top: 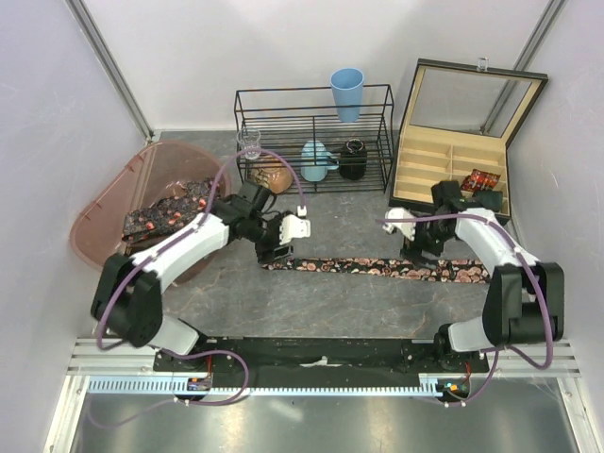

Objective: Roll the ties
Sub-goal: Flatten out the tie at the center of the board, then roll the tie at the center of the board.

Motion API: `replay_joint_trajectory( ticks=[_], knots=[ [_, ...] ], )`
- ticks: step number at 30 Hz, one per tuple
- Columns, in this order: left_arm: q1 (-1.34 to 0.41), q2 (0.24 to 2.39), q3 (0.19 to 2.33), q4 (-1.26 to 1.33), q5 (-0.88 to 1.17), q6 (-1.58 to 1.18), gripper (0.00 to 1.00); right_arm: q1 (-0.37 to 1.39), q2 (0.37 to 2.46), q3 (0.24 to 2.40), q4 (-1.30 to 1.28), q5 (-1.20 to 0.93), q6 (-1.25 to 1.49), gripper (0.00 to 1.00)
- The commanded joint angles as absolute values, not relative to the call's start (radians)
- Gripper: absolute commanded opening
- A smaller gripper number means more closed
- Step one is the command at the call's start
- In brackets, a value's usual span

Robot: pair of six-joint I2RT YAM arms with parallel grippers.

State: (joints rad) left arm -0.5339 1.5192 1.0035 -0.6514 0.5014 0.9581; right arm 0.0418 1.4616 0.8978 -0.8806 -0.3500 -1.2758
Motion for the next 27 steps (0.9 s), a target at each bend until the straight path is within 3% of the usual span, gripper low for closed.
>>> replay_joint_trajectory(
  ticks=[1,5,9,14,18,27],
  knots=[
    [-0.519,1.346,1.074,-0.548,0.623,0.835,0.75,0.038,1.338,1.067,-0.893,-0.451,-1.137,0.96],
    [-0.514,1.226,1.104,-0.497,0.646,0.755,0.80,0.038,1.286,1.179,-0.805,-0.575,-0.965,0.98],
    [-0.543,1.192,1.066,-0.485,0.693,0.744,0.88,0.040,1.259,1.144,-0.468,-0.656,-0.472,0.98],
    [-0.532,1.367,1.173,-0.740,0.705,0.840,0.92,0.086,1.392,1.180,-0.429,-0.846,-0.336,0.98],
    [-0.457,1.319,1.044,-0.589,0.683,0.848,0.99,0.190,1.460,1.151,-0.396,-0.819,-0.233,0.98],
    [-0.439,1.373,0.919,-0.647,0.594,1.066,0.97,0.389,1.635,0.973,-0.029,-0.859,0.313,0.95]
  ],
)
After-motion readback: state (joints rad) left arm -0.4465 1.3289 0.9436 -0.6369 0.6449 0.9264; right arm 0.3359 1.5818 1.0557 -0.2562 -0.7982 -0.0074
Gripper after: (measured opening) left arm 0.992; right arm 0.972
